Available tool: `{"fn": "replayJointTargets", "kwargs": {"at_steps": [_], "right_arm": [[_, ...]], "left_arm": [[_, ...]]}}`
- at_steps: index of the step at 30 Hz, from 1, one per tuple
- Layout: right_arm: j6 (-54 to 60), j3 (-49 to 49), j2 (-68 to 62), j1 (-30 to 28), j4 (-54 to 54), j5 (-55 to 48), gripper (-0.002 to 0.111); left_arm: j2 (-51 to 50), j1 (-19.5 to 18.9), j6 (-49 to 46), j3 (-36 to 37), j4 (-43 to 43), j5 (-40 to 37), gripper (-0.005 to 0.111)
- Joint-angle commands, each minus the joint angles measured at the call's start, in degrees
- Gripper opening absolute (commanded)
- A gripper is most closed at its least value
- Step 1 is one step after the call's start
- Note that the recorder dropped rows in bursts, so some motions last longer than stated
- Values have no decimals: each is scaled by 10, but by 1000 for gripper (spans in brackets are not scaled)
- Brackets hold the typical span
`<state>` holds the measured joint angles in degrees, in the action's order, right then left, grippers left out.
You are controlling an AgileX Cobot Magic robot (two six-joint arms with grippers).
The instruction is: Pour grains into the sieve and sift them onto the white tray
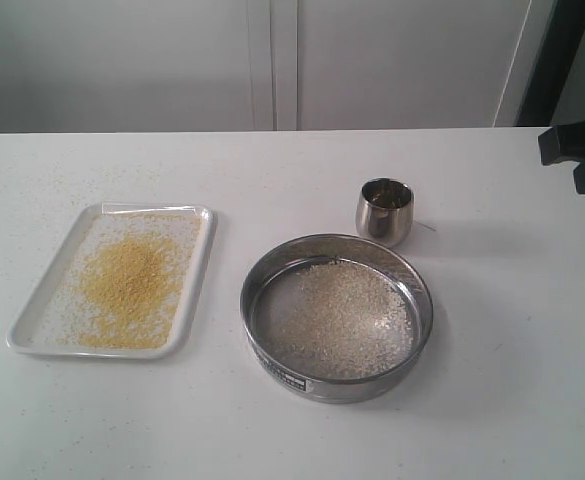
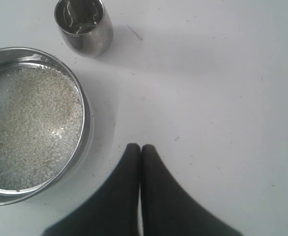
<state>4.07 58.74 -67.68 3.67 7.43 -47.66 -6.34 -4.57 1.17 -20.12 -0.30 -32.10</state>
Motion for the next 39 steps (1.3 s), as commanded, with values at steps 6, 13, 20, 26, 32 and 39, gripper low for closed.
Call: {"fn": "replayJointTargets", "kwargs": {"at_steps": [6,13,20,26,32,39], "right_arm": [[0,-2,3,-3,-1,7,0],[0,-2,3,-3,-1,7,0],[0,-2,3,-3,-1,7,0],[0,-2,3,-3,-1,7,0],[0,-2,3,-3,-1,7,0],[0,-2,3,-3,-1,7,0]], "left_arm": [[60,0,-1,119,3,108,0],[63,0,-1,172,3,111,0],[63,0,-1,201,3,130,0],[63,0,-1,201,3,132,0],[63,0,-1,201,3,132,0],[63,0,-1,201,3,132,0]]}}
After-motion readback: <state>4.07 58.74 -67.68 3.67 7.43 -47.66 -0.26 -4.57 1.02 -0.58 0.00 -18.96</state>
